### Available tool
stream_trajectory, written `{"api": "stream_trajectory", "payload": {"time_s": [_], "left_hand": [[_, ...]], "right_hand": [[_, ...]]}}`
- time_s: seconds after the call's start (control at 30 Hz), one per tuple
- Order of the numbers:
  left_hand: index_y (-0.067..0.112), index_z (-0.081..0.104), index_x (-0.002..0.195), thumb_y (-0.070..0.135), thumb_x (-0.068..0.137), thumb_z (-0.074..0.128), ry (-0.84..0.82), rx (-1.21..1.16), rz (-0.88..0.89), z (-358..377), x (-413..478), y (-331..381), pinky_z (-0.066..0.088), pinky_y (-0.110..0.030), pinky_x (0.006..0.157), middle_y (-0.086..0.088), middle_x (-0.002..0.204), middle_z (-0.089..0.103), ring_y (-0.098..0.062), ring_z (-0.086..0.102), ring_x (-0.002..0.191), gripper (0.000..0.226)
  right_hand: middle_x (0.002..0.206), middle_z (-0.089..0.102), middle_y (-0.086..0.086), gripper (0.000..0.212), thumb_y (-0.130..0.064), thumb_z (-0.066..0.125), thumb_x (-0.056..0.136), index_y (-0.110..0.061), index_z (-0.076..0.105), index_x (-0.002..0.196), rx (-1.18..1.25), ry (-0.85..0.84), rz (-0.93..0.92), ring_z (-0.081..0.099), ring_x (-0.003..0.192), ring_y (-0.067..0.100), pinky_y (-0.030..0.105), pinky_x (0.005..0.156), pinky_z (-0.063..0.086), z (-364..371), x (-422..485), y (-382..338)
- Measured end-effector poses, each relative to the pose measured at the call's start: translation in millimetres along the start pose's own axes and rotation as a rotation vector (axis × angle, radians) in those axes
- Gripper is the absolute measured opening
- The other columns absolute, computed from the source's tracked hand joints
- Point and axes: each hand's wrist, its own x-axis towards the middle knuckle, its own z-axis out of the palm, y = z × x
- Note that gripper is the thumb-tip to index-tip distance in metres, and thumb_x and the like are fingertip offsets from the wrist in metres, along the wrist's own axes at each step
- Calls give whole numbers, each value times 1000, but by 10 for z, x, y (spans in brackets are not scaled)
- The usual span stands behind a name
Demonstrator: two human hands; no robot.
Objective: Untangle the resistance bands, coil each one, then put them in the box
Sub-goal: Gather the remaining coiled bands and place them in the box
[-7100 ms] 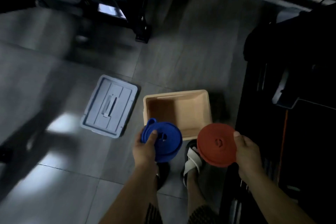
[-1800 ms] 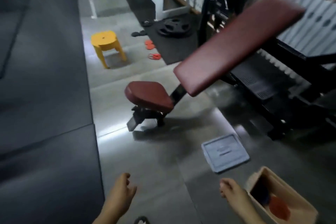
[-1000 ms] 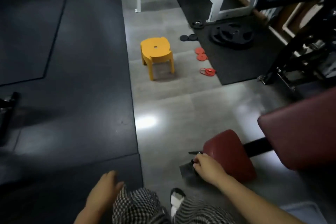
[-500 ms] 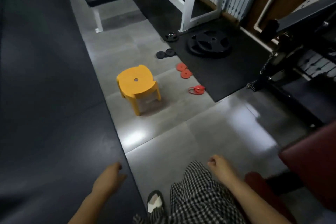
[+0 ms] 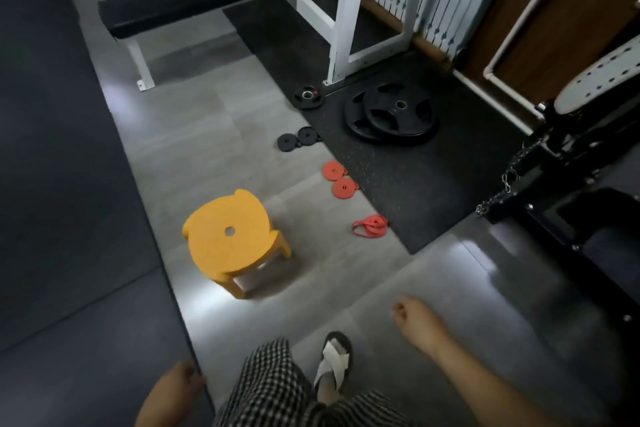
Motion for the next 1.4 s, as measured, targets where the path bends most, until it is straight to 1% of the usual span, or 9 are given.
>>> {"api": "stream_trajectory", "payload": {"time_s": [0.1, 0.23, 0.33, 0.63, 0.73, 0.83, 1.1, 1.2, 1.4], "left_hand": [[12, 51, 83, 19, 87, 60, -34, 17, -22, -215, 438, 307, 33, -27, 73, -7, 92, 53, -21, 52, 91, 12], [10, 52, 103, 28, 88, 60, -125, 38, -35, -552, 1076, 869, 35, -25, 77, -7, 105, 52, -22, 54, 104, 25], [8, 45, 109, 27, 93, 53, -226, 75, 4, -915, 1527, 1405, 36, -25, 78, -12, 113, 50, -23, 51, 102, 26], [3, 48, 124, 21, 92, 56, -42, 208, 279, -1618, 2475, 3357, 38, -29, 79, -14, 125, 54, -29, 54, 109, 38], [3, 51, 120, 20, 90, 57, -27, 192, 320, -1590, 2686, 3978, 37, -27, 77, -16, 120, 56, -26, 53, 99, 35], [4, 50, 121, 19, 90, 57, -46, 151, 359, -1440, 2875, 4496, 35, -25, 76, -13, 120, 54, -20, 49, 95, 35], [8, 50, 121, 21, 88, 58, -167, 253, 340, -862, 3725, 5138, 38, -27, 81, -9, 121, 55, -24, 53, 108, 36], [6, 50, 119, 19, 88, 58, -221, 270, 298, -628, 4319, 5248, 43, -32, 84, -12, 121, 55, -28, 54, 106, 35], [5, 51, 115, 19, 88, 60, -282, 383, 250, -190, 5600, 5481, 46, -38, 92, -17, 114, 59, -33, 57, 105, 32]], "right_hand": [[92, 54, 9, 20, -19, 42, 93, -20, 46, 74, -3, 26, -8, 49, 82, 20, 28, 69, 37, -405, 514, -325], [107, 63, 12, 18, -21, 46, 92, -11, 60, 96, 29, 15, 47, 58, 100, 27, 29, 76, 42, -715, 1097, -627], [100, 61, 10, 14, -22, 49, 92, -19, 50, 78, 76, -9, 104, 57, 93, 24, 28, 77, 42, -904, 1414, -790], [107, 63, 13, 15, -18, 45, 94, -15, 57, 84, 272, -23, 222, 56, 90, 21, 28, 76, 40, -1286, 2306, -1004], [98, 60, 14, 34, -18, 45, 93, -27, 37, 61, 312, -7, 201, 46, 80, 15, 22, 69, 31, -1421, 2649, -954], [92, 57, 14, 36, -16, 45, 93, -27, 35, 60, 372, 9, 211, 46, 78, 16, 24, 66, 30, -1629, 2995, -897], [100, 65, 20, 17, -8, 50, 90, -2, 65, 90, 527, 73, 294, 60, 95, 33, 35, 81, 44, -1616, 4076, -684], [107, 65, 19, 22, -9, 49, 91, -3, 64, 106, 615, 81, 344, 60, 97, 33, 34, 82, 44, -1336, 4631, -629], [108, 64, 26, 24, -4, 53, 87, 6, 62, 106, 747, 68, 407, 58, 103, 40, 41, 90, 45, -700, 5780, -631]]}}
